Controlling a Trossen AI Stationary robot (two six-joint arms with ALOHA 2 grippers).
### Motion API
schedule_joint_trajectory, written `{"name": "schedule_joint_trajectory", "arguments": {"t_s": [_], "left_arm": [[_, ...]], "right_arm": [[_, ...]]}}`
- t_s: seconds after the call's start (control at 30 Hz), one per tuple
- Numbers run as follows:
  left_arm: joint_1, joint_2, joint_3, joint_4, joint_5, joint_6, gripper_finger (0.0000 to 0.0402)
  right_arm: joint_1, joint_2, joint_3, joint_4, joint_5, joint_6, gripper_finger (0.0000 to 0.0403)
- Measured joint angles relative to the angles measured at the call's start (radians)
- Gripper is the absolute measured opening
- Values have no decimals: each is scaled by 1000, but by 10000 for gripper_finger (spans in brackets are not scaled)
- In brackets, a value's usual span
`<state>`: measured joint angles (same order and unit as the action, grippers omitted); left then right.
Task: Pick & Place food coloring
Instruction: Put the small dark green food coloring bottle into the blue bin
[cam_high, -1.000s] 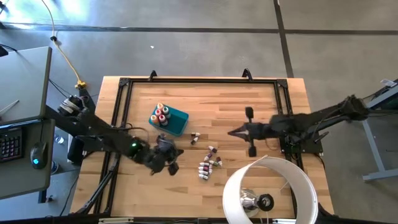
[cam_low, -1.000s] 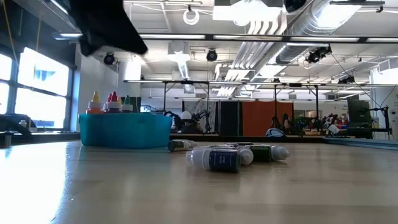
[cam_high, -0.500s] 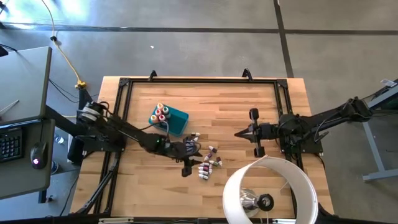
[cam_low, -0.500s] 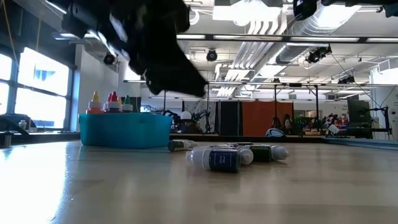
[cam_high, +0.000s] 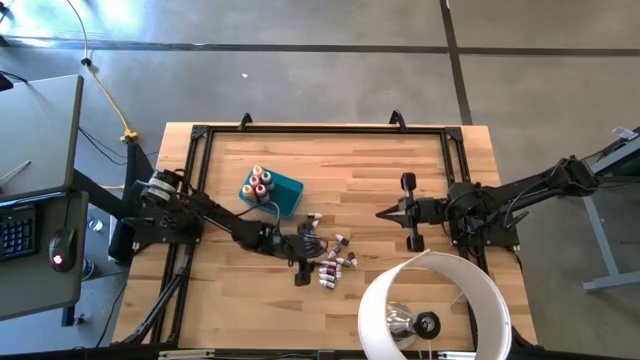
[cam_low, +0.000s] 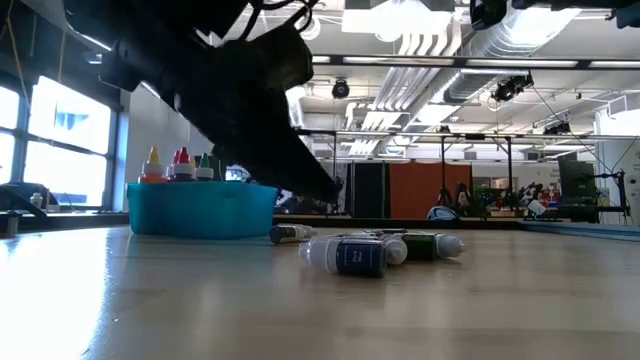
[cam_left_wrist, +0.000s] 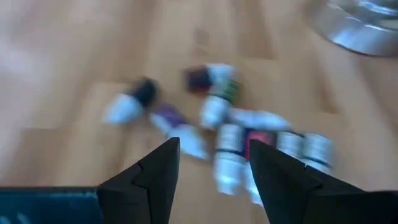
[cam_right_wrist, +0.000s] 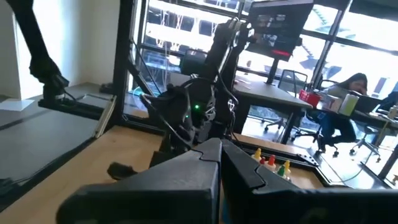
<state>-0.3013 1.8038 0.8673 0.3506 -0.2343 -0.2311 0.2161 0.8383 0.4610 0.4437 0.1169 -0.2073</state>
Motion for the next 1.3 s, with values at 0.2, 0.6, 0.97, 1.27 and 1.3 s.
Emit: {"name": "schedule_joint_trajectory", "arguments": {"t_s": [0.2,0.6,0.97,1.27,1.3], "left_arm": [[32,-2,2,-83,-329,-113,191],[59,-1,3,-181,-359,-297,191],[59,4,222,-480,-266,-345,191],[77,144,559,-1089,-218,-524,191],[87,168,573,-1075,-197,-531,191]], "right_arm": [[0,0,0,2,22,-1,1],[0,0,0,2,22,-29,1],[0,0,0,2,22,-39,2],[0,1,0,-2,22,-39,4],[0,0,0,-5,22,-39,4]]}}
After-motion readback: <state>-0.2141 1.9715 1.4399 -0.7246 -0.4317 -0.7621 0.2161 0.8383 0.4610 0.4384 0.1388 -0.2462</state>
